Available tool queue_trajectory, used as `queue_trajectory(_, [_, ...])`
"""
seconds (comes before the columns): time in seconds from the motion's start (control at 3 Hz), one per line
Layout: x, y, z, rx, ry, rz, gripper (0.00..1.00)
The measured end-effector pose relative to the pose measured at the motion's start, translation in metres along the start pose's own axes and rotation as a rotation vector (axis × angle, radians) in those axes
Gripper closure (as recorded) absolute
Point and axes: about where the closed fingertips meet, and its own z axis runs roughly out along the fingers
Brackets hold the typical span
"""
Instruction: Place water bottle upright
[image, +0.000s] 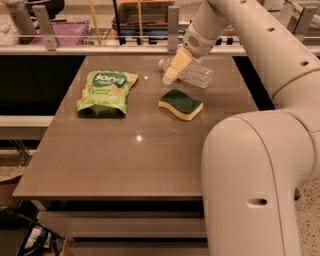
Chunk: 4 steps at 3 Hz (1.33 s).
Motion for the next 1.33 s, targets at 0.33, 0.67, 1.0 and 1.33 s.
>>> queue_trajectory(0.33, [-0.007, 0.002, 0.010, -0.012, 0.017, -0.032, 0.00])
queue_trajectory(0.67, [-0.009, -0.012, 0.008, 0.027, 0.038, -0.061, 0.00])
queue_trajectory(1.0, [-0.006, -0.029, 0.008, 0.063, 0.052, -0.082, 0.00])
queue_trajectory(1.33, [-0.001, -0.038, 0.019, 0.064, 0.071, -0.092, 0.00])
